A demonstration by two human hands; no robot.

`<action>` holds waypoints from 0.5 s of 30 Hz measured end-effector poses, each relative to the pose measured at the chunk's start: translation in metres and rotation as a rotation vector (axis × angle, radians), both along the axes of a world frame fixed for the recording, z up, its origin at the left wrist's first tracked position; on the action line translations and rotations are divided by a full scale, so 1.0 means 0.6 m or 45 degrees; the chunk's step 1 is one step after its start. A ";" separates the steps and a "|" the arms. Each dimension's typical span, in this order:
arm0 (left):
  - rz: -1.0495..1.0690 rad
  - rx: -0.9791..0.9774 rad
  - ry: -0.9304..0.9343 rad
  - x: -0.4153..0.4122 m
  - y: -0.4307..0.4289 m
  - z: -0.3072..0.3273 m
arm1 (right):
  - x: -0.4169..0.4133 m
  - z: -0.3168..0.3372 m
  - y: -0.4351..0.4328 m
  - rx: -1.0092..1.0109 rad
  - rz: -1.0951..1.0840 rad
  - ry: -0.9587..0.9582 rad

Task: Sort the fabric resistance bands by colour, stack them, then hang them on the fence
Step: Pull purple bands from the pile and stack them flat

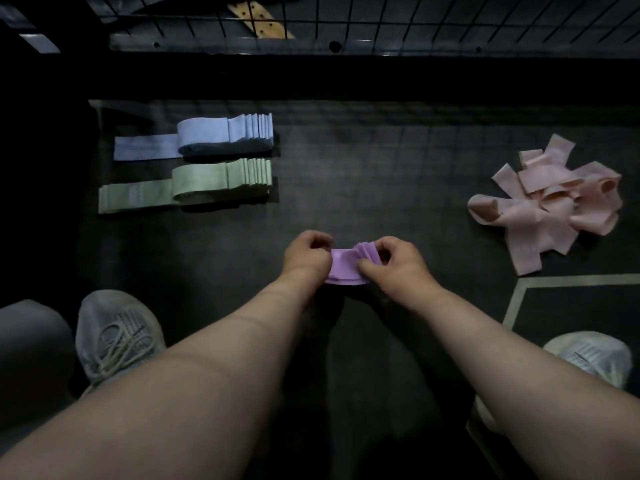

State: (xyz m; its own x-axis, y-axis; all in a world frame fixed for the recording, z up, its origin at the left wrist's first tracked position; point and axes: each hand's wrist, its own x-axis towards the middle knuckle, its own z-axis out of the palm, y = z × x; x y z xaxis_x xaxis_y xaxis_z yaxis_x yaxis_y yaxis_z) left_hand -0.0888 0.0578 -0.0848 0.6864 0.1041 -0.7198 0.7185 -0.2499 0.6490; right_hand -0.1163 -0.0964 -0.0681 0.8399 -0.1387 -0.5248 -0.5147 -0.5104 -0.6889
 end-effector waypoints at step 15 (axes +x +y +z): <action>-0.593 0.077 -0.337 -0.019 0.063 -0.007 | 0.054 0.098 -0.031 -0.024 0.587 -0.569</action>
